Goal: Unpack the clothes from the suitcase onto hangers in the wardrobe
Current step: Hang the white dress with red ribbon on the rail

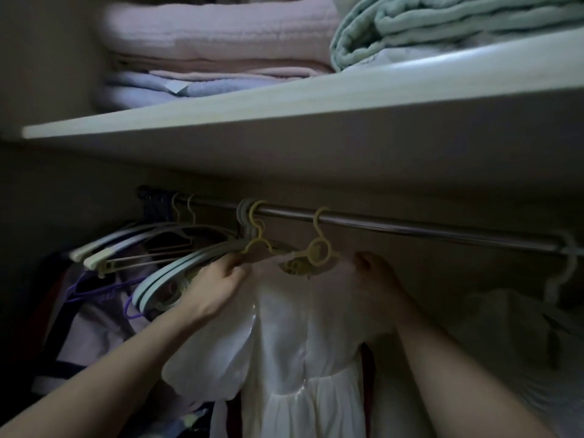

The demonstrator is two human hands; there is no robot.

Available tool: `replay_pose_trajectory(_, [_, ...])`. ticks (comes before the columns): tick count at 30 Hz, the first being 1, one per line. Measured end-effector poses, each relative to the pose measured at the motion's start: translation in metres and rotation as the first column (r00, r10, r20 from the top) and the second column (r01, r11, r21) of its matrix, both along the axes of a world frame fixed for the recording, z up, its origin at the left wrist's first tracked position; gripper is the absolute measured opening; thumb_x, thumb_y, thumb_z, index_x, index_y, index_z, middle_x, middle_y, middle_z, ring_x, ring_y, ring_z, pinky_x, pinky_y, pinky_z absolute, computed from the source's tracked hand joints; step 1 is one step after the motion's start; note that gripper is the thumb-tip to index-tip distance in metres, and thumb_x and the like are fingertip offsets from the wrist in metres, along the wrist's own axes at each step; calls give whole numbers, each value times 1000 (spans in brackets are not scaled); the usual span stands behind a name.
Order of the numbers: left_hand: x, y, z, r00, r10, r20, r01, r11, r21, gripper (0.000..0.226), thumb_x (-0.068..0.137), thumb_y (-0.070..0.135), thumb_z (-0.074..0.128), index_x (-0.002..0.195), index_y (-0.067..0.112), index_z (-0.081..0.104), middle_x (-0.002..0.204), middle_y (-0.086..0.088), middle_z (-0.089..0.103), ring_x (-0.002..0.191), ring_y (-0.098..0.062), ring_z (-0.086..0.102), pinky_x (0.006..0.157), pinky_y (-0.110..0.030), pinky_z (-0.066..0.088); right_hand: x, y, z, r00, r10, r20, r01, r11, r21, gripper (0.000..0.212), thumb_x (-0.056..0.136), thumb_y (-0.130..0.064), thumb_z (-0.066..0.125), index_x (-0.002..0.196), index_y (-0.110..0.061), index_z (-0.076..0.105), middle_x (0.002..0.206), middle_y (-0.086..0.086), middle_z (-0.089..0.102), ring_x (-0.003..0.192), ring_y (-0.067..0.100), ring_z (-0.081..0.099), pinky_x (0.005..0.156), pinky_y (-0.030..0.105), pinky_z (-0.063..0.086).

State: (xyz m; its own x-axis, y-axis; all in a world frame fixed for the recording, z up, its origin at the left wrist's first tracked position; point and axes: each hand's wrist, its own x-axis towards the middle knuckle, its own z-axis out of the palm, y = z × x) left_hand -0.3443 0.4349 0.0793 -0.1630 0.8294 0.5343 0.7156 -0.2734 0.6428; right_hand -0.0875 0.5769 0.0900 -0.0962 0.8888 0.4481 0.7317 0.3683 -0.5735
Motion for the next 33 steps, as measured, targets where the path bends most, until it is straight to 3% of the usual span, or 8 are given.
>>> replay_pose_trajectory(2, [11,-2,12,992,-54,-115,54,999,-2,44,88,40,50,127,20,55,122,0,59,114,-19,54,93,-27,43,-7,-7,-8,994,-85,-73,91,993,81,21,97,-23,39,104,-18,58,125,16,56,112,24,54,90,33,38])
replay_pose_trajectory(5, [33,-5,28,955,-156,-254,146,988,-56,25,88,23,54,109,17,65,102,0,66,91,-13,60,70,-15,44,-13,-29,-19,984,-66,-167,111,954,279,28,93,-8,47,117,-7,61,127,14,57,120,28,51,95,30,37])
replay_pose_trajectory(10, [51,4,28,943,-96,-318,74,994,-83,58,62,38,36,102,7,65,99,-14,66,93,-27,60,75,-30,47,-9,-62,-16,956,128,-263,-71,974,217,29,90,-3,52,117,-7,62,125,11,59,117,19,52,95,22,38])
replay_pose_trajectory(15, [68,6,37,934,-23,-358,-6,997,-80,18,76,27,45,73,13,55,92,-18,64,88,-35,59,68,-34,47,2,-87,-5,972,83,-222,-50,987,150,24,91,-5,50,109,-5,65,117,12,64,98,6,50,71,15,34])
replay_pose_trajectory(18, [72,4,38,929,-19,-369,-11,997,-78,13,82,18,48,86,12,59,98,-18,63,93,-35,58,72,-34,48,0,-101,-10,975,38,-217,-12,992,122,24,93,-7,46,106,-6,66,108,7,64,96,11,54,71,17,33])
replay_pose_trajectory(25, [65,-14,39,939,-99,-330,70,993,-97,57,67,36,38,112,14,64,108,-13,66,99,-31,60,83,-38,51,6,-135,-14,983,-6,-184,22,996,86,32,93,-1,42,118,-6,60,127,9,58,116,22,53,82,17,35])
replay_pose_trajectory(29, [84,-24,51,935,-125,-331,116,992,-46,31,87,19,47,112,8,63,114,-15,63,104,-32,58,84,-32,48,11,-150,-3,989,-50,-138,67,990,121,31,94,-9,43,121,-9,60,128,9,58,118,23,53,95,23,39])
replay_pose_trajectory(33, [129,-32,42,951,-131,-279,142,990,19,27,91,18,44,104,3,62,109,-20,63,101,-35,58,82,-34,47,25,-182,7,981,-156,-112,175,965,193,31,93,-9,44,118,-11,60,126,6,59,116,23,53,88,21,38])
